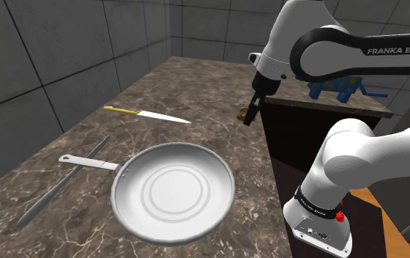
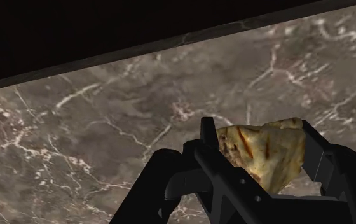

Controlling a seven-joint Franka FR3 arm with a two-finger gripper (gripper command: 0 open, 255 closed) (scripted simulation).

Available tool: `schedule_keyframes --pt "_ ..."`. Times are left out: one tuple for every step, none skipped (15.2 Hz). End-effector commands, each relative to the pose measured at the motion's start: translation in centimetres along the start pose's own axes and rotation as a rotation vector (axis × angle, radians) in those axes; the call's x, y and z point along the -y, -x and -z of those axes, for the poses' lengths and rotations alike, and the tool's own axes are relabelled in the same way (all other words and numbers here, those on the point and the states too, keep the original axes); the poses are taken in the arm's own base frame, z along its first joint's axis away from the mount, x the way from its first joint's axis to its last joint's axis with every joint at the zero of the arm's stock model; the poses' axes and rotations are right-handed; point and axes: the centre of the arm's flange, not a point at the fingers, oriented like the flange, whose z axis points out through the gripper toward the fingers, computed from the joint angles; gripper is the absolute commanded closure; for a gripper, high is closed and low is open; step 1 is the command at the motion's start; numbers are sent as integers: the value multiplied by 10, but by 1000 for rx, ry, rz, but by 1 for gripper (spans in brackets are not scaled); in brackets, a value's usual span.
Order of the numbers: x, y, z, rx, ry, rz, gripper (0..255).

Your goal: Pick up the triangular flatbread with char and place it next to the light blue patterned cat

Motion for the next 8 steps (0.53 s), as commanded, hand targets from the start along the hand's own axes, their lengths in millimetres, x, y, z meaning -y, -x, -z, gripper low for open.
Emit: schedule_keyframes --pt "0 -3 10 0 0 0 255" --pt "0 -4 16 0 0 0 255" --pt "-1 -5 21 0 0 0 255" --pt "-1 -6 26 0 0 0 255" --pt "-1 -7 31 0 0 0 255" --pt "-2 -8 36 0 0 0 255" --pt "-2 -9 41 0 0 0 255" --pt "-3 -10 47 0 0 0 255"
